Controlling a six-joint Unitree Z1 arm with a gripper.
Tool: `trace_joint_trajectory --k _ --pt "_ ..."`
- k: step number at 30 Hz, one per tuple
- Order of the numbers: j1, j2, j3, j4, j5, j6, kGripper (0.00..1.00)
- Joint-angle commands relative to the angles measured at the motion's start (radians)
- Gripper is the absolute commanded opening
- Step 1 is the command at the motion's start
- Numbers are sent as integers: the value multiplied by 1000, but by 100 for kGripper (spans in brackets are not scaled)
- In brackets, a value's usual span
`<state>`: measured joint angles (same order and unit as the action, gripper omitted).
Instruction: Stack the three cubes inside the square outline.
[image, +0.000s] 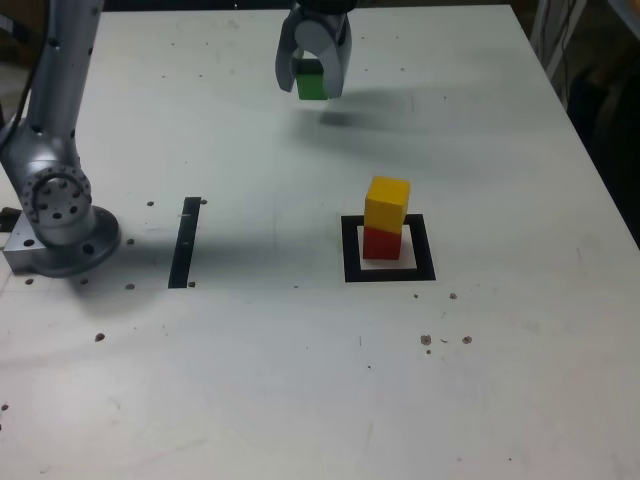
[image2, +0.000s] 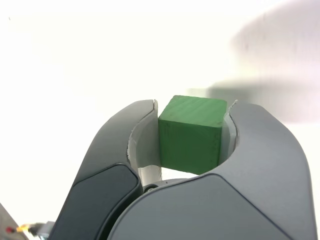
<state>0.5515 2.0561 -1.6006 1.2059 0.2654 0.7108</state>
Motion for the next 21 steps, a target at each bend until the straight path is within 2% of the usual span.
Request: trace_joint_trajectory --k 1,5,9,13,17,21 --pt "-34 -6 -4 36 -3 -39 12" --pt "-125 -43 -32 123 -1 -123 12" --pt "-239 -81 -112 254 -4 -218 12" --pt "-364 -110 -221 382 -40 -310 12" --pt "-452 -149 -251 413 -98 -389 12" --pt "-524 -172 -250 414 -132 -476 12"
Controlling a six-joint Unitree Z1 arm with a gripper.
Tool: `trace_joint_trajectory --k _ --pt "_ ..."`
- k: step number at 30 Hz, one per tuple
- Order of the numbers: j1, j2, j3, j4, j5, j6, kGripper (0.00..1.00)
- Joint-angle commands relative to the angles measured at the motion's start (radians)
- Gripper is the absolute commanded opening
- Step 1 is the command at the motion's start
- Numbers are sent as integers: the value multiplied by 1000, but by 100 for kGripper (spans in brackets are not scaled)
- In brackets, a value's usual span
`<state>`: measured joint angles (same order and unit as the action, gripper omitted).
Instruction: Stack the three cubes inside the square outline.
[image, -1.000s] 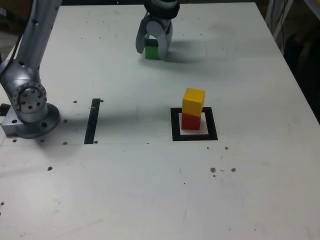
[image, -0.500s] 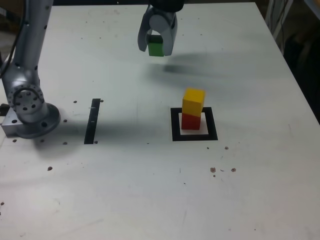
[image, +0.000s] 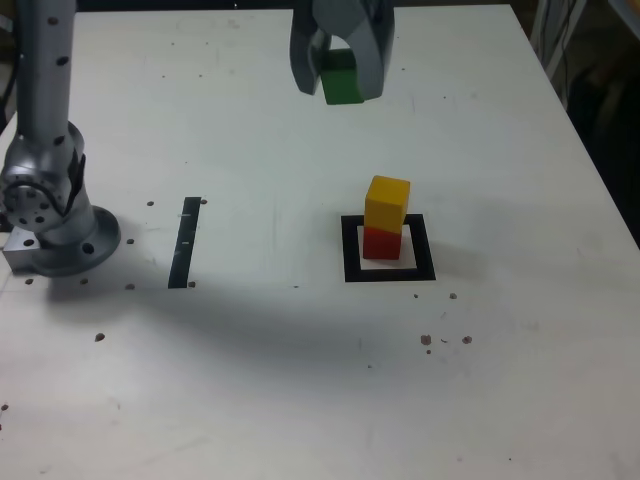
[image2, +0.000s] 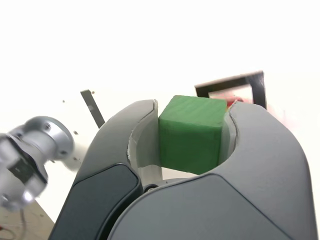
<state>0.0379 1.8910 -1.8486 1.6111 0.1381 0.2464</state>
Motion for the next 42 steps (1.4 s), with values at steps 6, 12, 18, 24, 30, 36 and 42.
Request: trace_joint_trajectory --k 6,12,18,24,30,36,42 --pt "-106 18 -25 7 -39 -139 12" --pt "-149 62 -37 8 -66 -197 12" --pt "-152 91 -24 8 -59 -222 12" --pt "-158 115 -55 6 -51 -234 12" --pt "-158 159 -83 10 -53 -244 12" --pt "-158 195 -87 15 -33 -246 12" --pt "-158 206 -90 9 -25 -247 12"
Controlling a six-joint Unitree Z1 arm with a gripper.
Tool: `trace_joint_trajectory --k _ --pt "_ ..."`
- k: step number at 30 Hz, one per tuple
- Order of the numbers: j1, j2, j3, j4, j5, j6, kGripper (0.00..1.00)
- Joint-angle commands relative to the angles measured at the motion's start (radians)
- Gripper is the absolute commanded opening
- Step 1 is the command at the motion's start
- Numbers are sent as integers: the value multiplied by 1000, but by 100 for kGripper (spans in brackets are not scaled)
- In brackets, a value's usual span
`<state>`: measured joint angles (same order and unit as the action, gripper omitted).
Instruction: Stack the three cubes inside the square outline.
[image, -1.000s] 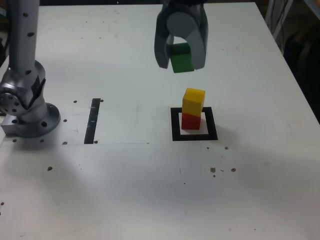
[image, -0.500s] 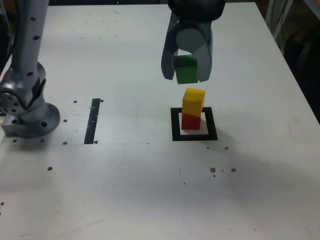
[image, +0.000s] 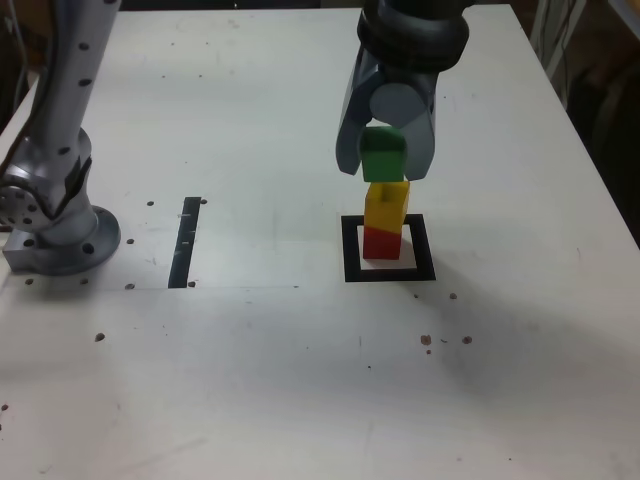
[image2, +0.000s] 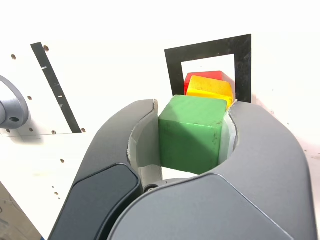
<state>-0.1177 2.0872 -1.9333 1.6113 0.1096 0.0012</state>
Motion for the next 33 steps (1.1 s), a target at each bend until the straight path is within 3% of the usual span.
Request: trace_joint_trajectory --k 1,14,20,23,26,33 --pt "-2 13 -6 8 4 -3 12" --pt "-10 44 -17 7 4 -16 40" --pt "-10 58 -18 0 -2 -13 79" --pt "-10 56 -18 1 8 -13 93" --pt "-10 45 -13 7 18 -17 99" --pt "-12 -4 15 17 25 -25 99"
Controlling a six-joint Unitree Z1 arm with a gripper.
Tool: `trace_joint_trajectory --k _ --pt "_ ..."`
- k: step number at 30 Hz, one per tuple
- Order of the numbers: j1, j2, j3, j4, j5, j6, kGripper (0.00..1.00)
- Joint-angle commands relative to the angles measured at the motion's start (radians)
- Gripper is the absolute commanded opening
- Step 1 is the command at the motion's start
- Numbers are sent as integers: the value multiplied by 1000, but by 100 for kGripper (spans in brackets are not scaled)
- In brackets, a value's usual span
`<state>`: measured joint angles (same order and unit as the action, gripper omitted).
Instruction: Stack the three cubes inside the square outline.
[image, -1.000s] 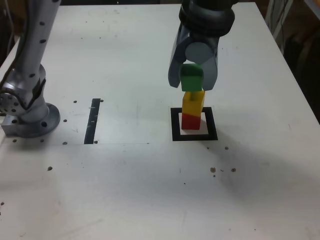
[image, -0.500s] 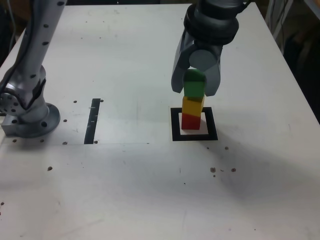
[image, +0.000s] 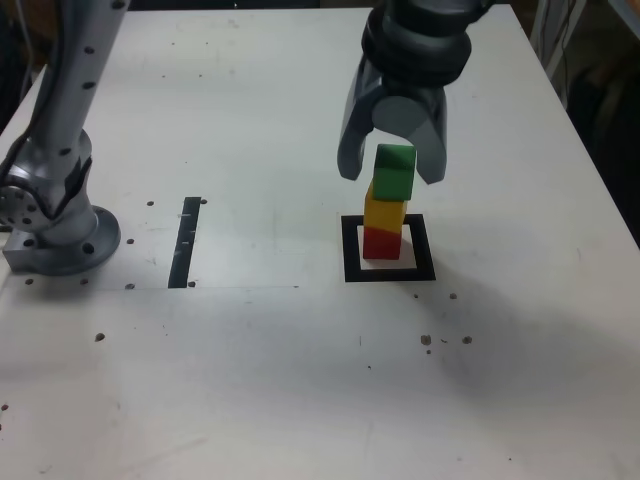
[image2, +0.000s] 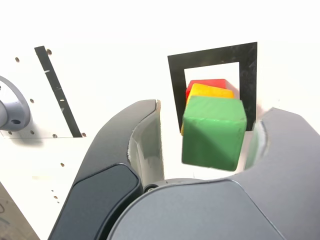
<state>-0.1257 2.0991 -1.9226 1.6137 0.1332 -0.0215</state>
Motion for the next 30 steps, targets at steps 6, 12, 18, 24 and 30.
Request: trace_joint_trajectory --k 6,12,18,24,30 --pt "-30 -155 22 18 -3 6 99" --pt "-46 -338 165 17 -12 11 99" --pt "-35 -481 412 6 -19 -17 99" --pt "-21 -568 680 -107 -44 -33 99" --pt "-9 -581 854 -228 -55 -34 99"
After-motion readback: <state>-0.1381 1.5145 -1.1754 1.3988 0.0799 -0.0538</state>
